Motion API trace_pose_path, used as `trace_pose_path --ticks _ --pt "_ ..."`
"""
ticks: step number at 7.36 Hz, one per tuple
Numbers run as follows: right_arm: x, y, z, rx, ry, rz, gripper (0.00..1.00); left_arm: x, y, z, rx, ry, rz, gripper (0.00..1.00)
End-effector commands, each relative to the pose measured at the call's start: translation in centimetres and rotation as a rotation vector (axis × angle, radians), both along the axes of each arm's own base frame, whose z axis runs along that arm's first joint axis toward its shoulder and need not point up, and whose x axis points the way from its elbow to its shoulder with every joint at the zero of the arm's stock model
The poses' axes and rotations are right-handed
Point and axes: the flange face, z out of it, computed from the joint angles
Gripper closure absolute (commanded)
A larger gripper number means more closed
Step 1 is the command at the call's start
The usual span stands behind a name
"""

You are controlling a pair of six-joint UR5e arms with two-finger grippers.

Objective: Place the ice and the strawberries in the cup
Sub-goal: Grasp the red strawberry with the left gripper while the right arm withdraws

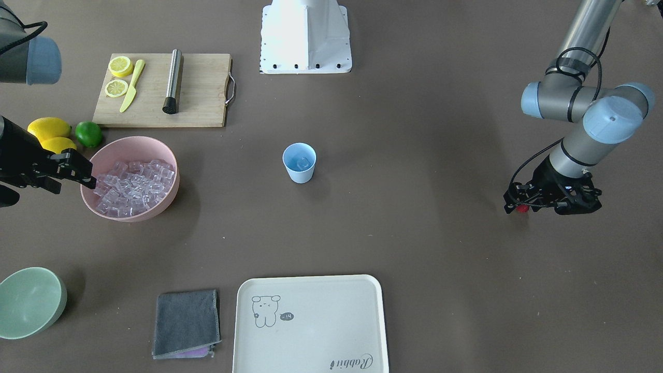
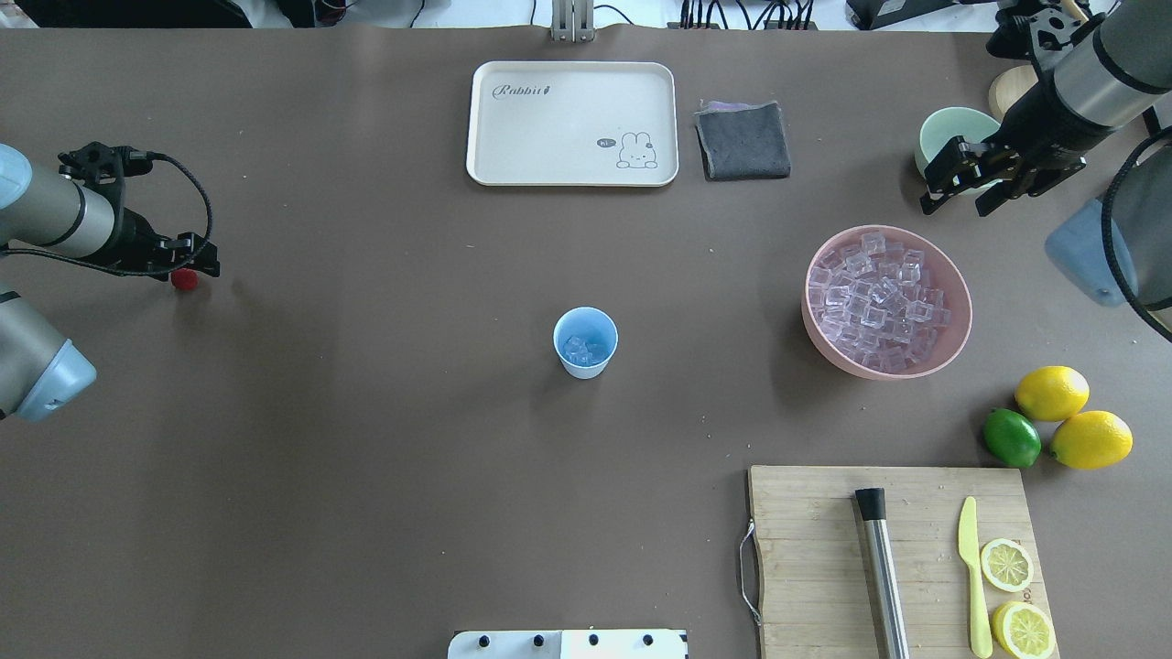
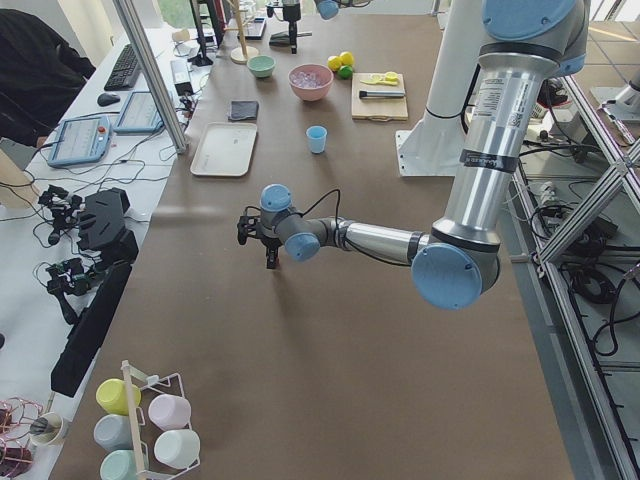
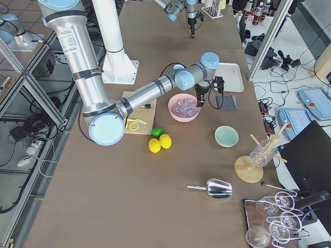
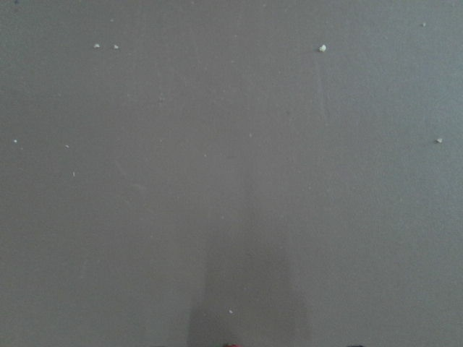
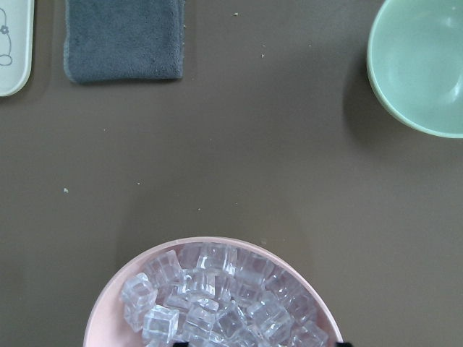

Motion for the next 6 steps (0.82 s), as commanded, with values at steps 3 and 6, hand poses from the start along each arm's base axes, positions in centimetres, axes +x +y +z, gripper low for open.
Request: trace_pose_path --ticks 3,6 --pt "-0.1 -0.3 -0.2 -0.005 -0.003 -0.001 0.27 -0.5 0.0 -0.9 -0.001 0.01 -0.006 1.0" --pt "0.0 -0.3 0.2 -0.01 -0.001 0.001 0.27 -0.5 0.8 -14.4 -0.127 0.113 -0.11 1.0"
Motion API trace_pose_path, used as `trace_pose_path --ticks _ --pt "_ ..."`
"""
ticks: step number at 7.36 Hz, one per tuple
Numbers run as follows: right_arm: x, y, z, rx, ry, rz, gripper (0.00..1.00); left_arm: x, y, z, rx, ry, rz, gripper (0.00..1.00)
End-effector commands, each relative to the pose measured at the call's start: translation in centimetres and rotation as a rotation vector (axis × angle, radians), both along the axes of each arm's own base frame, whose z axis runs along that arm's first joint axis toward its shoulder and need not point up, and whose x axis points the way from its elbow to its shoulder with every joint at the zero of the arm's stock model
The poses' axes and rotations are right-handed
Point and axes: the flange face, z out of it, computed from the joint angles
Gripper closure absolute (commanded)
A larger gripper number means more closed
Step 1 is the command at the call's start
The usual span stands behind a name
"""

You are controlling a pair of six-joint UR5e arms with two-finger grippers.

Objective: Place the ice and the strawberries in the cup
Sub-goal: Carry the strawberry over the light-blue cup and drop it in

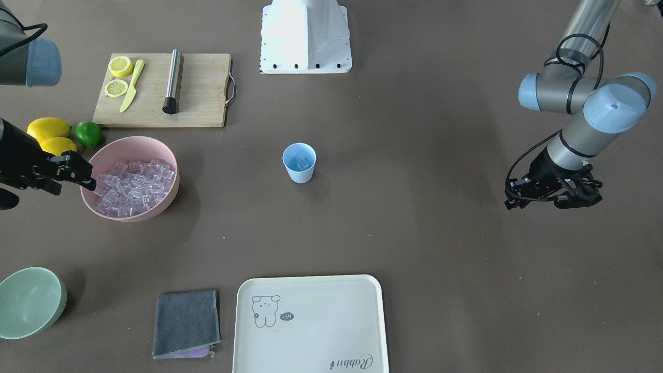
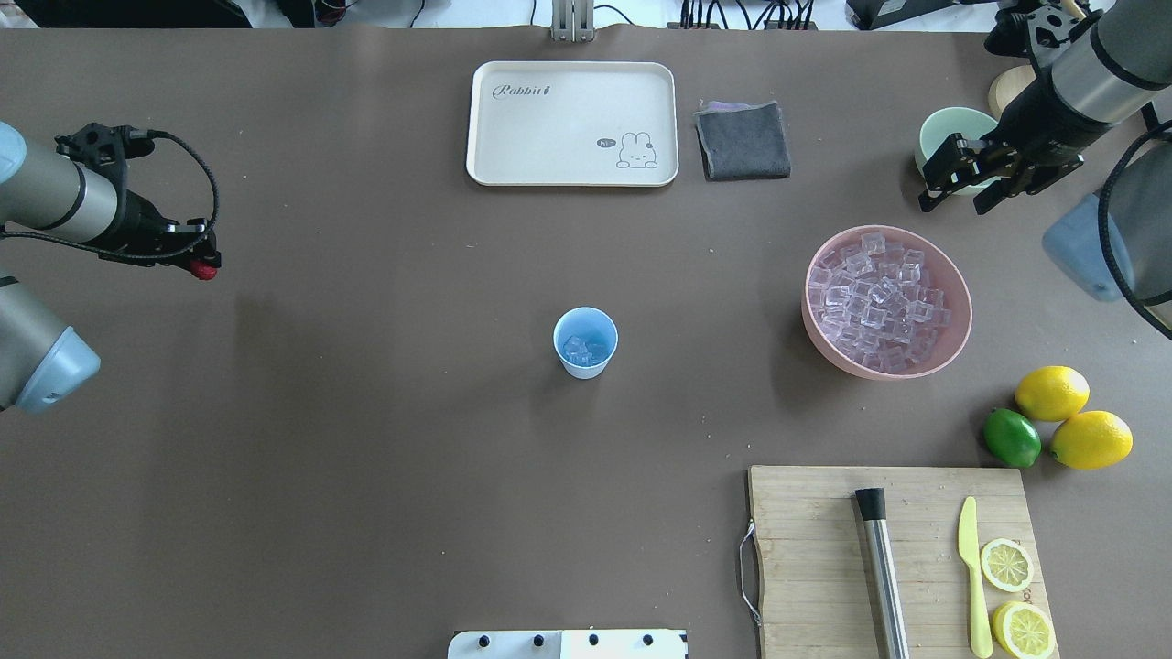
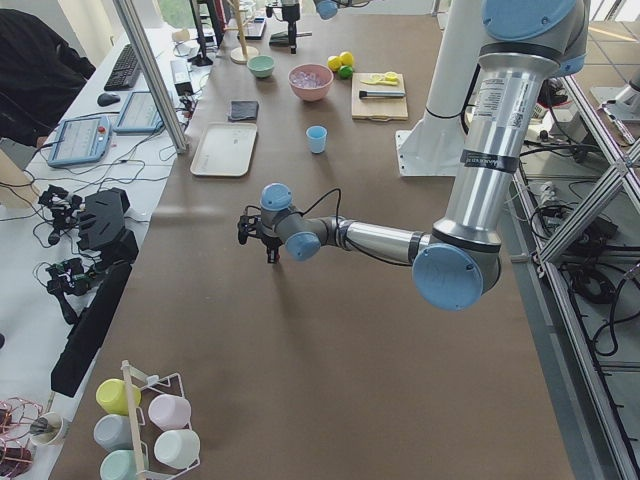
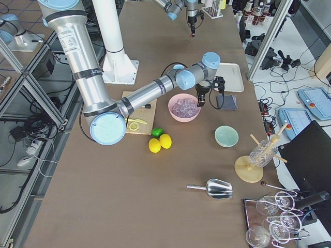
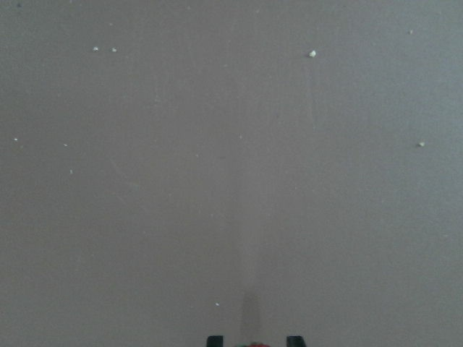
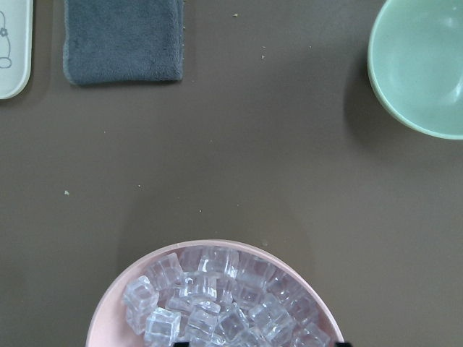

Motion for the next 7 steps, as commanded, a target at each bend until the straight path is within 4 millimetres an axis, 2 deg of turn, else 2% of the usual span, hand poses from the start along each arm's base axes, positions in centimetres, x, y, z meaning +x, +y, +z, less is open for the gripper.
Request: trace_pose_path --ticks 1,2,3,4,5,7 --pt "0.5 -0.1 0.8 0.005 0.007 -0.005 0.27 0.7 1.2 -13.5 -0.1 0.101 -0.109 1.0" --pt "1.3 -1.0 2.8 0.021 0.029 -0.024 0.27 3.7 3.5 -18.1 -0.135 0.137 -0.12 1.0" --pt "3.0 -2.4 5.5 0.045 0.051 -0.05 0.26 8.1 5.7 -23.0 -0.13 0.126 -0.136 1.0" --pt "5.0 -3.3 7.2 0.067 0.06 -0.064 0.26 12.9 8.3 -27.4 -0.137 0.104 -0.145 1.0" --pt "6.4 -3.8 8.3 0.073 0.067 -0.064 0.26 16.5 10.9 -30.0 -0.131 0.106 -0.13 1.0" --pt "7.6 -3.6 8.7 0.073 0.067 -0.05 0.25 22.0 14.7 -31.9 -0.069 0.094 -0.111 1.0"
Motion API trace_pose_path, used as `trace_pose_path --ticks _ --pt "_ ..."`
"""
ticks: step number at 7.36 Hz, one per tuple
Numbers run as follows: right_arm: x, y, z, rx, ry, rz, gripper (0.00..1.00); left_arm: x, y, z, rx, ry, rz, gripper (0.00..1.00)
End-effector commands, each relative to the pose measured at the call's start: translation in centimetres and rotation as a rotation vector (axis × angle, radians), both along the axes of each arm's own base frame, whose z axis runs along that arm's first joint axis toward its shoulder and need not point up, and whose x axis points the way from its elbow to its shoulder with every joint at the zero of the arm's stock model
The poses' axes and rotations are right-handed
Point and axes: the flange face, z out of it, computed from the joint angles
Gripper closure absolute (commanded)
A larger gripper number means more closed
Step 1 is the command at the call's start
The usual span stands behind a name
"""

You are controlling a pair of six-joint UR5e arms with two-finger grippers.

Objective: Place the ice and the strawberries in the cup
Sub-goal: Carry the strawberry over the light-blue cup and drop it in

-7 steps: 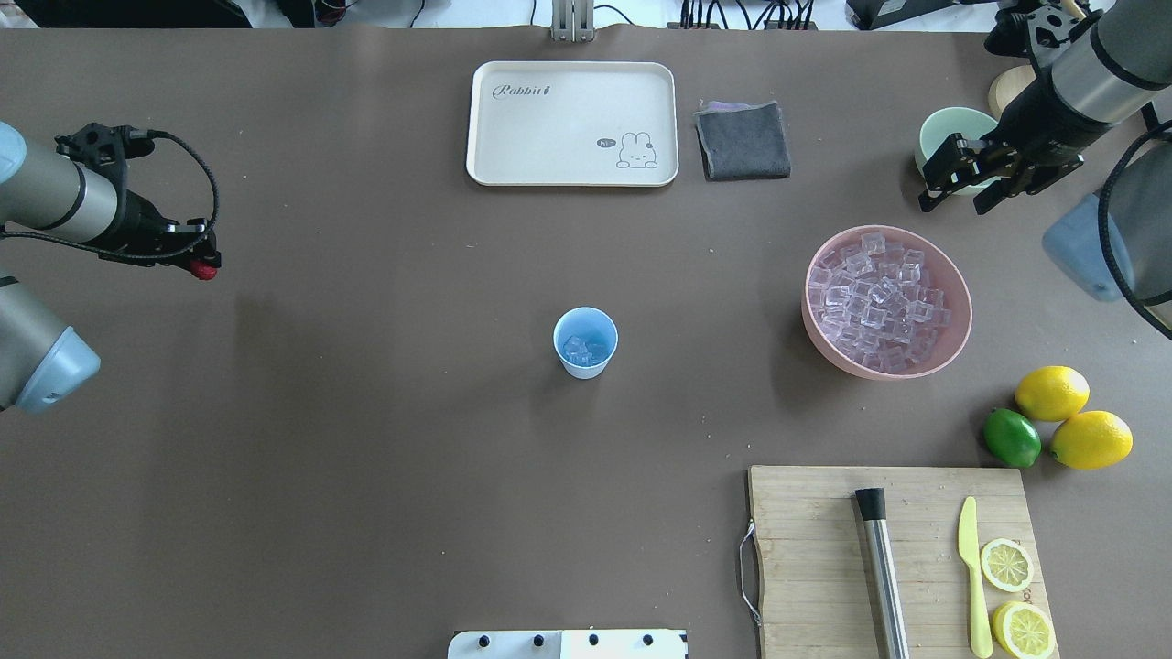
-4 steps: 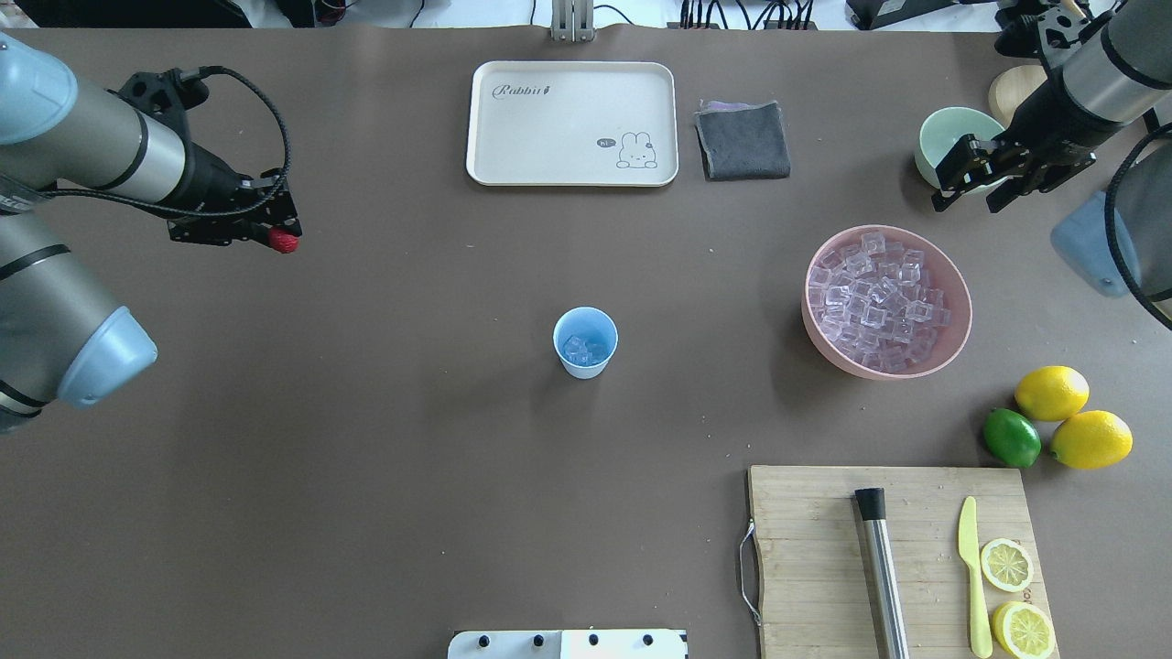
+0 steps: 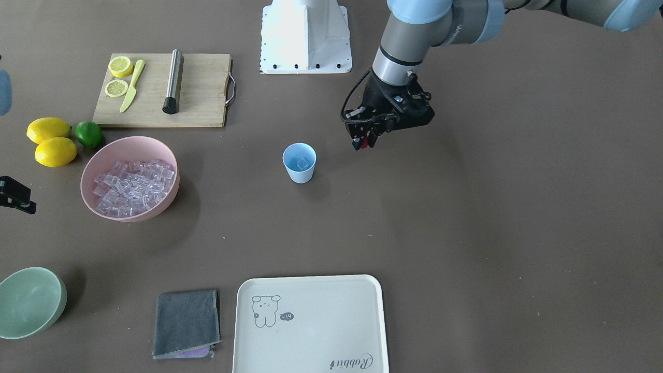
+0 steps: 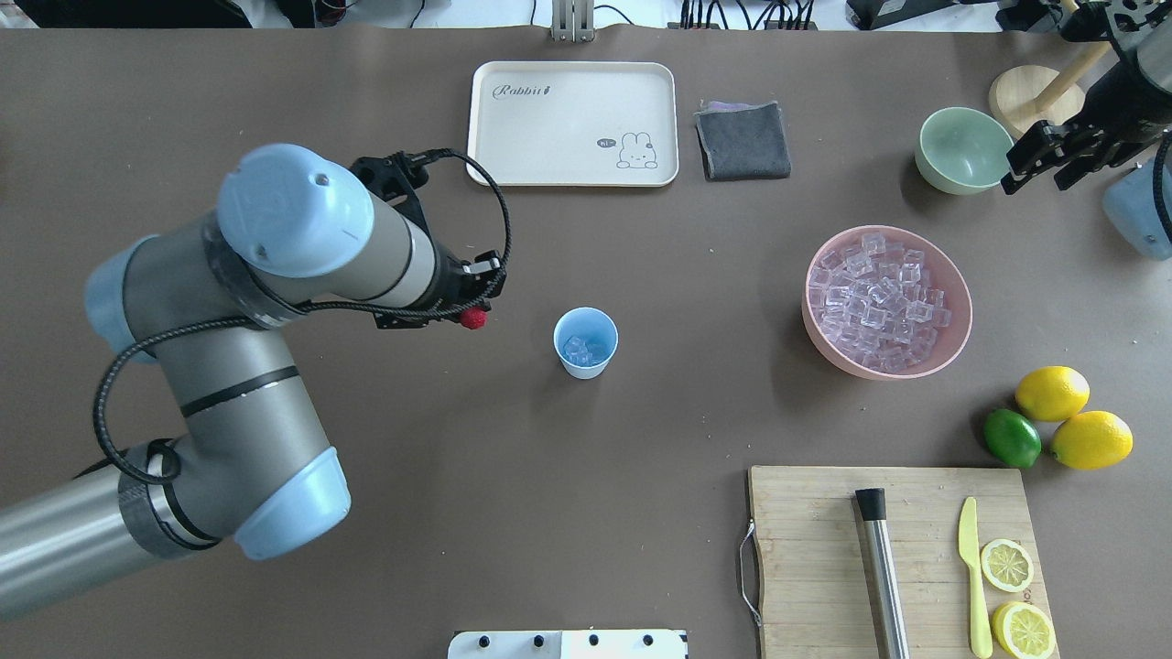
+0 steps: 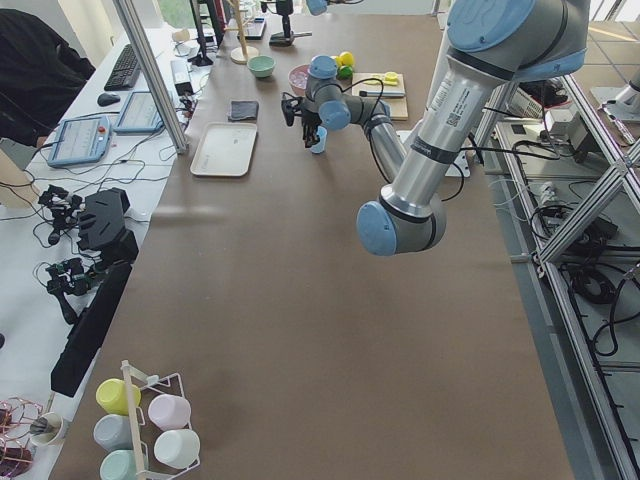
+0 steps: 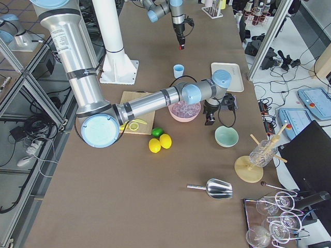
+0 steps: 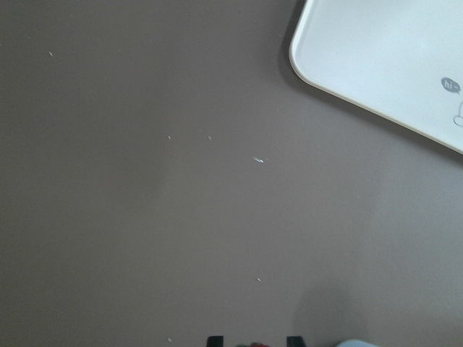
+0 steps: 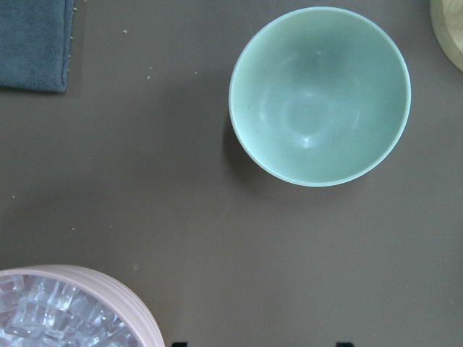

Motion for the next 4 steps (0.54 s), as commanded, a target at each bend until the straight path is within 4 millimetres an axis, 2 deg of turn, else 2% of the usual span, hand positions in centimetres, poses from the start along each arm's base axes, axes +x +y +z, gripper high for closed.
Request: trace_pose_path --ticks 1,2,3,4 --pt "1.3 0.6 0.9 -0.004 -0.001 0.009 0.25 5.0 2.1 -2.7 0.037 -0.004 0.011 1.0" --pt "1.4 0.9 0.8 0.0 -0.003 0.009 0.25 7.3 1.5 -4.0 0.035 -0.01 0.017 1.0" --pt "1.4 0.9 0.7 0.001 -0.005 0.009 0.25 9.0 1.8 -4.3 0.038 -0.004 0.033 1.0" --pt "1.4 0.9 0.8 0.0 -0.004 0.009 0.25 9.3 1.8 -4.2 0.044 0.006 0.033 1.0"
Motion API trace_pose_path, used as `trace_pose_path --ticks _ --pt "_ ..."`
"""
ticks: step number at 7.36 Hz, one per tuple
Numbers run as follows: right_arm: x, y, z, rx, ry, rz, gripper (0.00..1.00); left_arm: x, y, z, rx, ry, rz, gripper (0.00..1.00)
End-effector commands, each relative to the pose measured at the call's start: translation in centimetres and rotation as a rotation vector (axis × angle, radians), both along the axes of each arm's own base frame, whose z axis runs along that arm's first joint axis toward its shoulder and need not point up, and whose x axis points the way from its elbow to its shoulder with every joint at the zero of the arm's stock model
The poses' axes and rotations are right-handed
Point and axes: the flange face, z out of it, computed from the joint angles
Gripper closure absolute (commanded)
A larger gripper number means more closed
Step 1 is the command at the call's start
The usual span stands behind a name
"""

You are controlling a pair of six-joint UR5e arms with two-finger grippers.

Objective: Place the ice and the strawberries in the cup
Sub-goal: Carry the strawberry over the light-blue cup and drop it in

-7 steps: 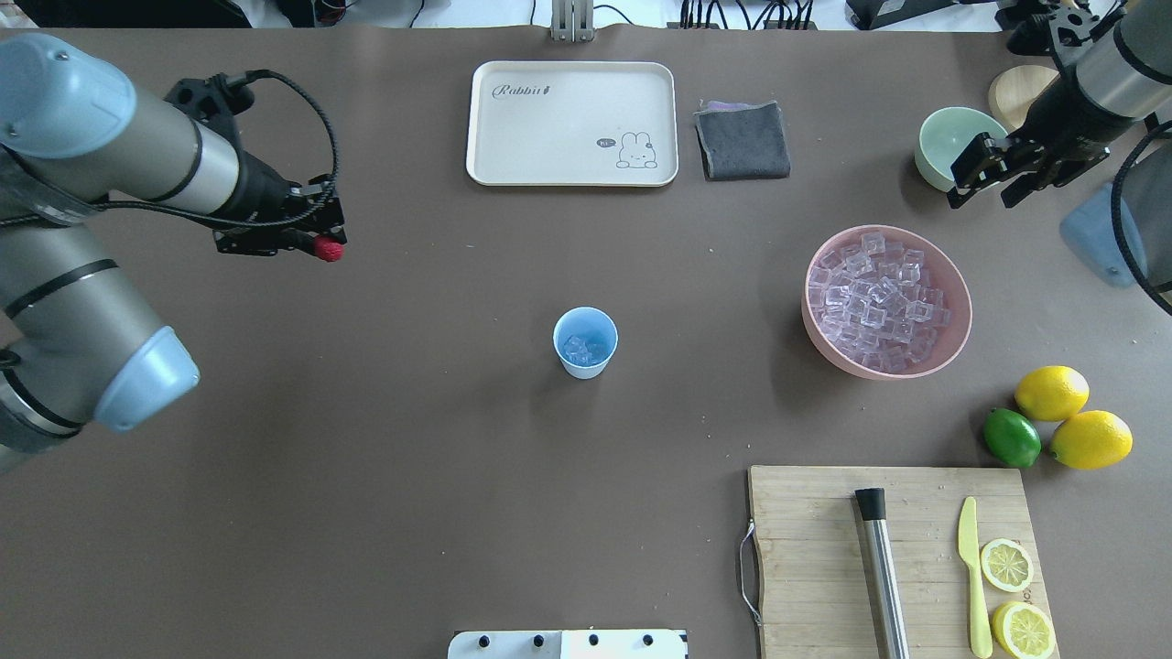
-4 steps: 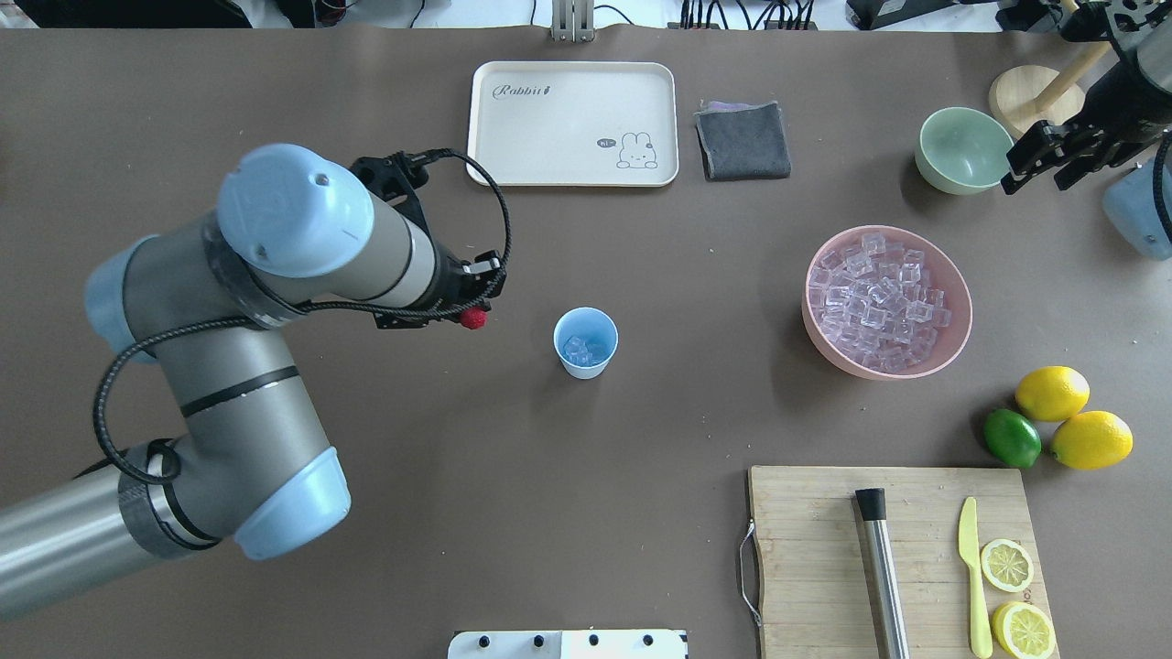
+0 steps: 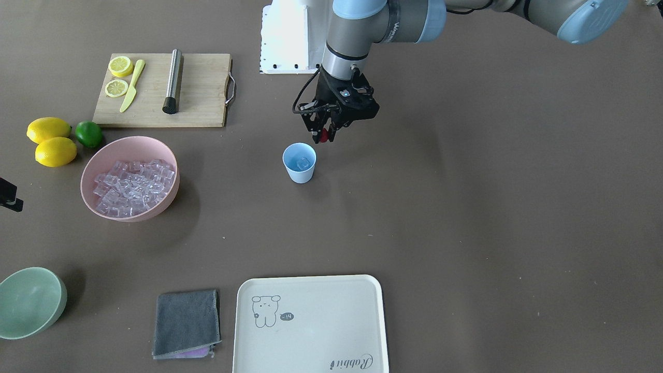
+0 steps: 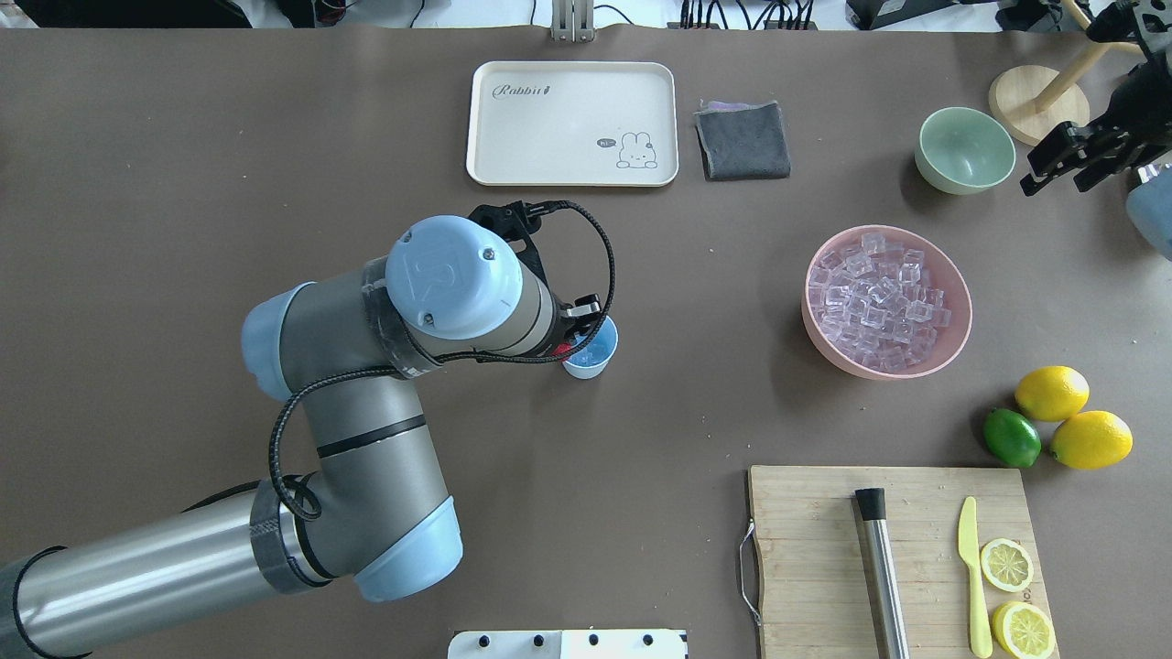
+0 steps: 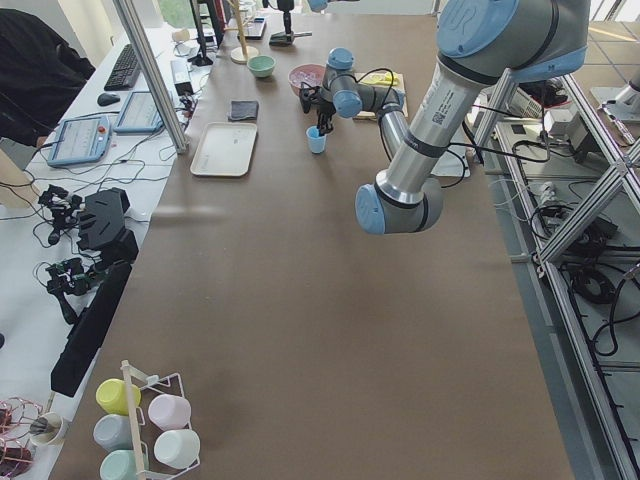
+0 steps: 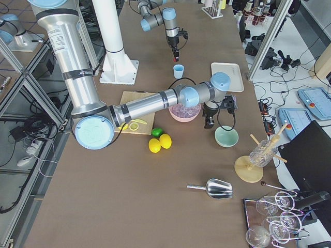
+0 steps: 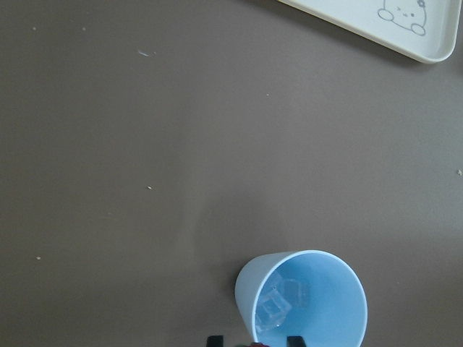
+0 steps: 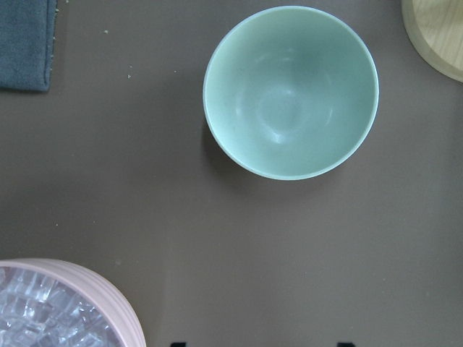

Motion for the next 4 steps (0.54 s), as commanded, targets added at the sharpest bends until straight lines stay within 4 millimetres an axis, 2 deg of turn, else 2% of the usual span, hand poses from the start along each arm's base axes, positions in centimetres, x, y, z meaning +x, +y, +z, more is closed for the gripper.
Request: trace_pose_path --ticks 1,2,3,4 --pt "0.08 0.15 0.07 0.0 -0.001 0.0 0.25 1.32 0.09 -0.33 0.012 0.022 0.008 1.0" --pt "0.16 0.39 0.14 0.0 -0.001 0.0 0.25 1.48 0.01 -0.2 0.014 0.023 0.009 0.54" --pt "0.18 0.44 0.23 -0.002 0.0 0.0 0.25 1.53 -0.01 -0.14 0.014 0.021 0.009 0.24" --pt "0.19 0.48 0.3 -0.002 0.0 0.0 0.24 1.48 0.02 -0.3 0.017 0.024 0.01 0.11"
